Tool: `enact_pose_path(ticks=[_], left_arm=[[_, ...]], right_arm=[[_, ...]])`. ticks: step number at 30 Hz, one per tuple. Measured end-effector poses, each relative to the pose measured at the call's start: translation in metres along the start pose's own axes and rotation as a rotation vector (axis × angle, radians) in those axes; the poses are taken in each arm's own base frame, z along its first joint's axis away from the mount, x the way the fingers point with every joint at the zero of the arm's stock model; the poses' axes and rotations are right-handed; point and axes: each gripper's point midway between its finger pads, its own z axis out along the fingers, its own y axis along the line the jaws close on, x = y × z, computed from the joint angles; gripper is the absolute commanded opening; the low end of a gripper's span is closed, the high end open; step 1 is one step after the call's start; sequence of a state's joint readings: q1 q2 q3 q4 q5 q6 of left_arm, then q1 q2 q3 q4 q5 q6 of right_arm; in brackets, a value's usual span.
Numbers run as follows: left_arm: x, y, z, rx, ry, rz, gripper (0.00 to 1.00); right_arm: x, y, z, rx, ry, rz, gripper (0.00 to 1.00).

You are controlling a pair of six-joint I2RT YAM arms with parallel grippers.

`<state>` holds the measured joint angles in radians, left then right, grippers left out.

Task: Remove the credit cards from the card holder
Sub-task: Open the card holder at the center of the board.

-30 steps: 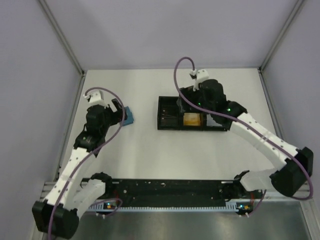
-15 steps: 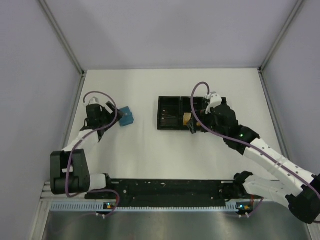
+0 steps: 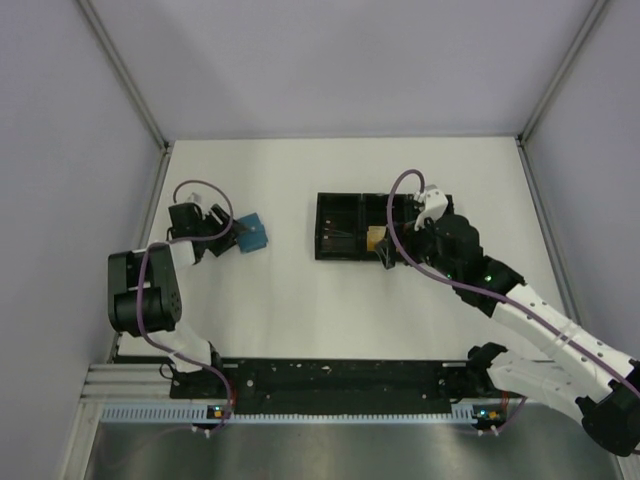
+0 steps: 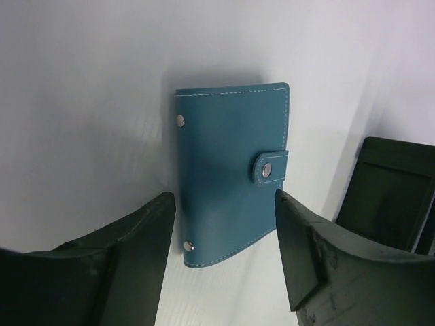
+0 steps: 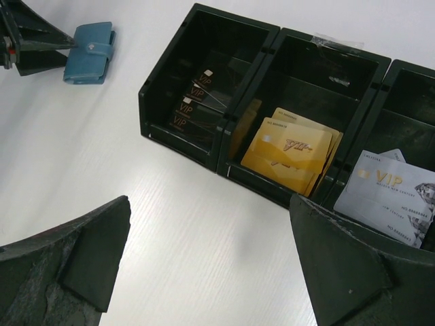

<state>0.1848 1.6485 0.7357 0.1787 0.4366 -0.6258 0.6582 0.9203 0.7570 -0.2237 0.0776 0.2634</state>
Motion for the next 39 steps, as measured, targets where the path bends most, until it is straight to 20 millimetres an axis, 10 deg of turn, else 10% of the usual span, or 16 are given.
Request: enact_pose_path(ticks=[11, 22, 32, 39], left_arm=[[0.012, 0.004, 0.010, 0.027, 0.061, -0.006, 0.01], [0.036, -0.003, -0.003, 0.079, 0.077, -0.024, 0.00], [0.153, -0.055, -0.063, 0.137, 0.203, 0.150, 0.00], [0.226, -0.053, -0.096, 0.161, 0.303, 0.174, 0.00]], right_arm=[[0.004, 0.001, -0.001, -0.010, 0.016, -0.007, 0.98], [0.028, 0.019, -0.003, -0.094, 0.115, -0.016, 0.97], [0.086, 0.073, 0.008, -0.175, 0.315, -0.025, 0.91], [0.111, 0.113, 0.008, -0.183, 0.379, -0.043, 0.86]])
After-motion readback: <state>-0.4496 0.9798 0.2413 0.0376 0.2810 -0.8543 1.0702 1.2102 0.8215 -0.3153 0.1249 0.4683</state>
